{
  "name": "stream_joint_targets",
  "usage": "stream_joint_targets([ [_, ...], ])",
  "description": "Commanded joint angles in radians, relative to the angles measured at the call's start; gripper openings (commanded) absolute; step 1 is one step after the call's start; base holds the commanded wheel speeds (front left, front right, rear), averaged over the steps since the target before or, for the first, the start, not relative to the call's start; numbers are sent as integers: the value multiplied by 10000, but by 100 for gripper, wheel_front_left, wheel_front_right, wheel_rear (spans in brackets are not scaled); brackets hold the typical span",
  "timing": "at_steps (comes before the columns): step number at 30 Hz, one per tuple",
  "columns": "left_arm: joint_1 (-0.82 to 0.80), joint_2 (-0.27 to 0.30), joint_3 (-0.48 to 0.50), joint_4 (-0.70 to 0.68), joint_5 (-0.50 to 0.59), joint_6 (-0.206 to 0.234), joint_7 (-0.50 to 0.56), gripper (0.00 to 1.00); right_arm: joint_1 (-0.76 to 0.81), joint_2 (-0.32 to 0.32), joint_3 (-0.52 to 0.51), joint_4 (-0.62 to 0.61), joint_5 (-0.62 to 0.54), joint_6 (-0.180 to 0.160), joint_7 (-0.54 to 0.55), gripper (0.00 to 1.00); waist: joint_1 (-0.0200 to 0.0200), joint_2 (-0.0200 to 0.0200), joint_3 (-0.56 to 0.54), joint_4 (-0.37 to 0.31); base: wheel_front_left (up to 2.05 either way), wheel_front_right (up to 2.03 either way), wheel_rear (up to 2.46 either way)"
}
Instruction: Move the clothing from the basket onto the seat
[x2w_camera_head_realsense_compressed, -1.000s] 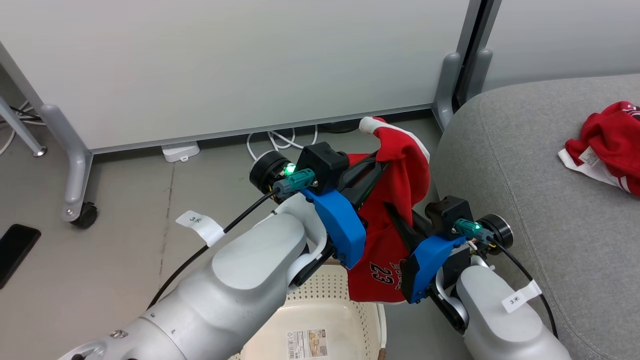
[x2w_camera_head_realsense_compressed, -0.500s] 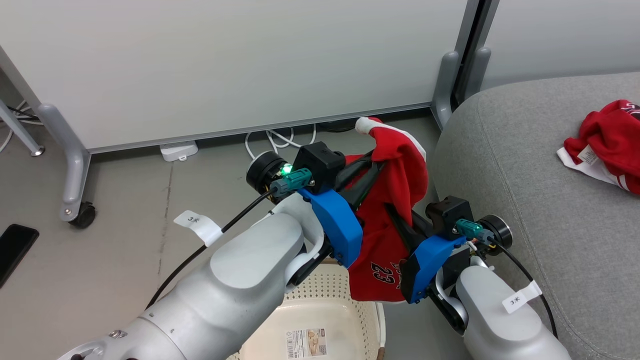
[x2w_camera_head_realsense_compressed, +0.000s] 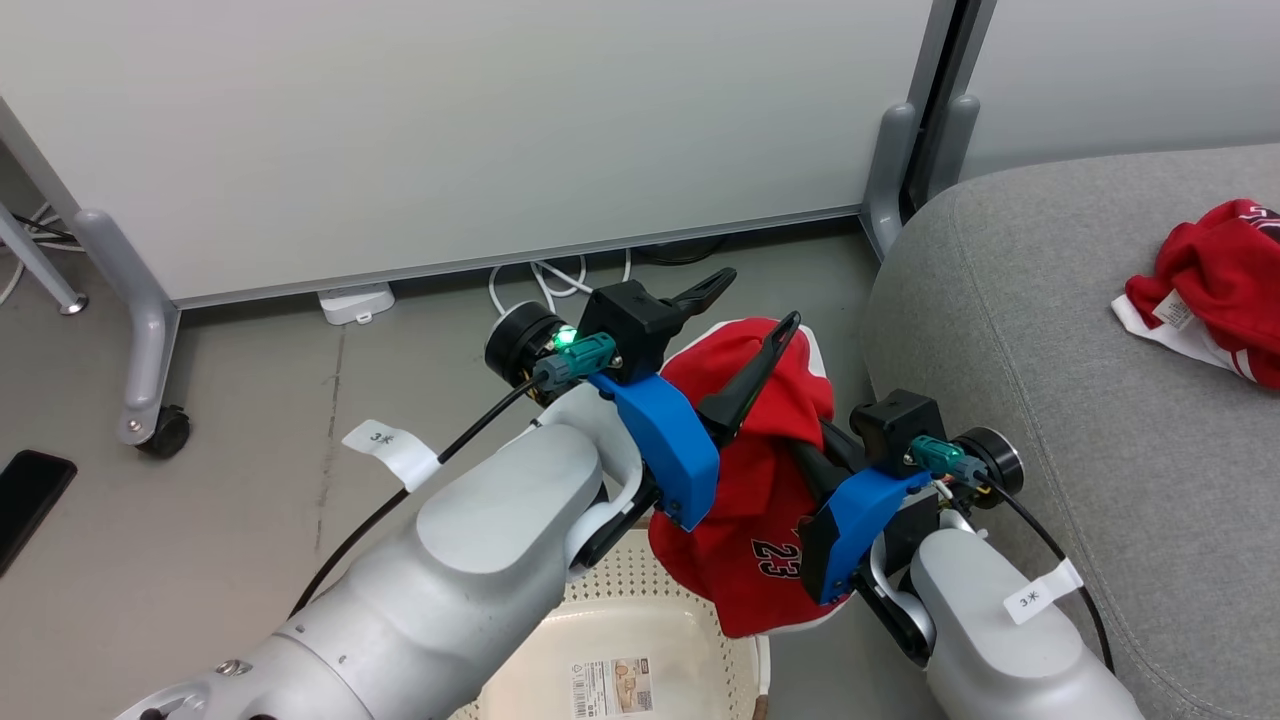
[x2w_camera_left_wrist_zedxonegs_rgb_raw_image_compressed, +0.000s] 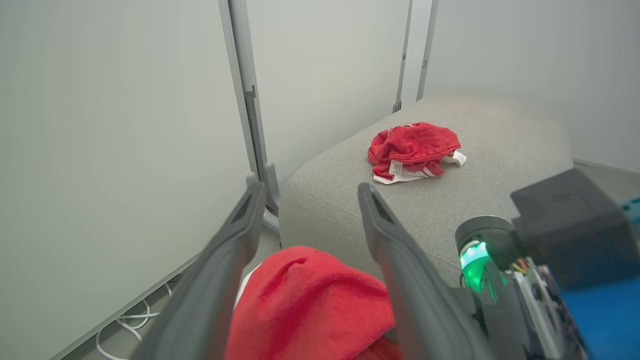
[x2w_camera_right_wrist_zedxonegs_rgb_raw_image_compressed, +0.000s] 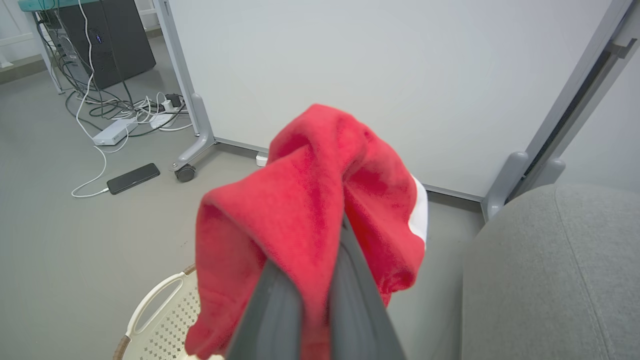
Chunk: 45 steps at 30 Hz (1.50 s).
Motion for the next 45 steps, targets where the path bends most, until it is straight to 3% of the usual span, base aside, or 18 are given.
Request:
stream_joint_targets([
  [1,-4,8,111,-21,-1,66,-62,100,-128,-5,-16,0,52,3,-78,0,0,0,-4,-1,0,0,0],
  [5,314,99,349,-169,18,139,-82,100,-120,-5,-62,-14,58,2,-93,0,0,0,5,-7,0,0,0],
  [10,978,406,1338,-989,307,279,-89,100,-96,-5,-178,-46,-21,3,-129,0,0,0,52,-19,0,0,0],
  [24,4176,1530,4449,-3308,2799,465,-83,100,62,-5,-530,-179,-218,3,-145,0,0,0,202,-285,0,0,0],
  [36,6061,1513,6344,-4308,4162,264,-84,100,237,-5,-697,-297,-381,3,-79,0,0,0,210,-631,0,0,0],
  [45,6759,1247,7040,-4296,4748,33,-84,100,356,-5,-686,-467,-341,3,-75,0,0,0,197,-1060,0,0,0],
])
